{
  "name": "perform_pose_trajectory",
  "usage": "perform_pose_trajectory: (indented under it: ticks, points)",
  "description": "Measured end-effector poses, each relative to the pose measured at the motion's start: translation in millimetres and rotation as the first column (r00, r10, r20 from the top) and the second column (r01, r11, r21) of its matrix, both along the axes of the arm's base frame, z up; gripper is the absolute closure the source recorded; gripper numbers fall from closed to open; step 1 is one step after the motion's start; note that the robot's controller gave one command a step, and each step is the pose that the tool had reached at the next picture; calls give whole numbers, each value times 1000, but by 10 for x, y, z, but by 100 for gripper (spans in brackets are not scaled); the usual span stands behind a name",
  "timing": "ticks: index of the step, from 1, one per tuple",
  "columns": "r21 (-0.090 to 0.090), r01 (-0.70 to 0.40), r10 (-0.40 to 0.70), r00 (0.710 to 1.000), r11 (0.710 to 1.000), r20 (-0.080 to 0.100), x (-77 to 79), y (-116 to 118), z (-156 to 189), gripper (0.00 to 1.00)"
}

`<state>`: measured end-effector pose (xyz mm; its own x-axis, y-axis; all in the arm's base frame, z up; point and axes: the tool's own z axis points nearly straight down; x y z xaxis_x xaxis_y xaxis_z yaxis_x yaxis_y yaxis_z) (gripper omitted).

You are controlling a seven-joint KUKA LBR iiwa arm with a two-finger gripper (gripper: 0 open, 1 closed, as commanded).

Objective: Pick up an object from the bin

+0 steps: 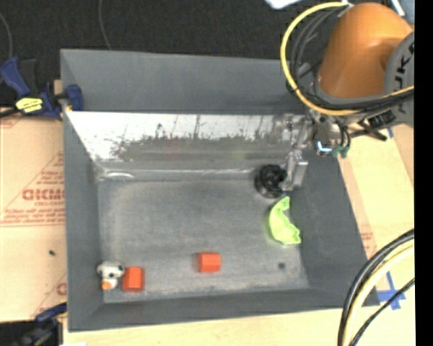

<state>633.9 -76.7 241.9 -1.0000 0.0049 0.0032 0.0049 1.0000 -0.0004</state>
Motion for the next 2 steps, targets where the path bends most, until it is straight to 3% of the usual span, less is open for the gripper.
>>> perform_pose_trajectory:
  ticks: [1, 2]
  points:
    - [-1, -2, 2, 1000, 1000, 8, 11, 3, 55, 0]
    - [-1, 230, -230, 973, 973, 6, 26, -575, -736, 0]
